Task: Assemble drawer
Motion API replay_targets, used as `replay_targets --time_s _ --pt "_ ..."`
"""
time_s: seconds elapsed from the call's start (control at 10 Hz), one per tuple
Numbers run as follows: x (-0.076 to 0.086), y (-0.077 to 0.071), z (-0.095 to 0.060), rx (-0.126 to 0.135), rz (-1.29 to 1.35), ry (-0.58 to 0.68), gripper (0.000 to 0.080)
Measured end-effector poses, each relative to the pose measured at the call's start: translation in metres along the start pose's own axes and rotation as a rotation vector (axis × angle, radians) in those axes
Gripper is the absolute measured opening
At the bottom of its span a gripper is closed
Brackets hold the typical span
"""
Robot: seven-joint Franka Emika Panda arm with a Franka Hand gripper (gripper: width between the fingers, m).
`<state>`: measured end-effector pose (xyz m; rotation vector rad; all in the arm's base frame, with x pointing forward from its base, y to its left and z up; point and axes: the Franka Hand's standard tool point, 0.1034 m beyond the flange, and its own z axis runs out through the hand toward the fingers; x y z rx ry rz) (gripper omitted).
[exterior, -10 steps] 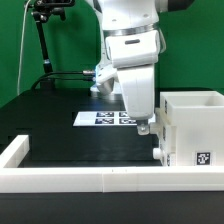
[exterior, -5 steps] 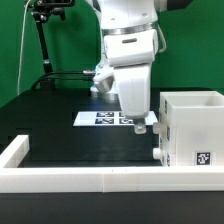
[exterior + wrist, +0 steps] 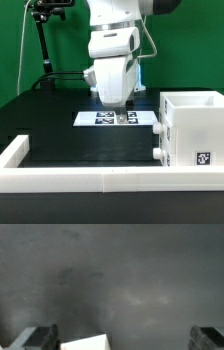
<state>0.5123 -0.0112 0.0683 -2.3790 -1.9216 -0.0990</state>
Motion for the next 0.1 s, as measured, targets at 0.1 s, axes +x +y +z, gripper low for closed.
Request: replay_targets --time_s 0.1 --pt "-0.0002 0.0000 0.0001 0.000 0.000 0.000 0.0649"
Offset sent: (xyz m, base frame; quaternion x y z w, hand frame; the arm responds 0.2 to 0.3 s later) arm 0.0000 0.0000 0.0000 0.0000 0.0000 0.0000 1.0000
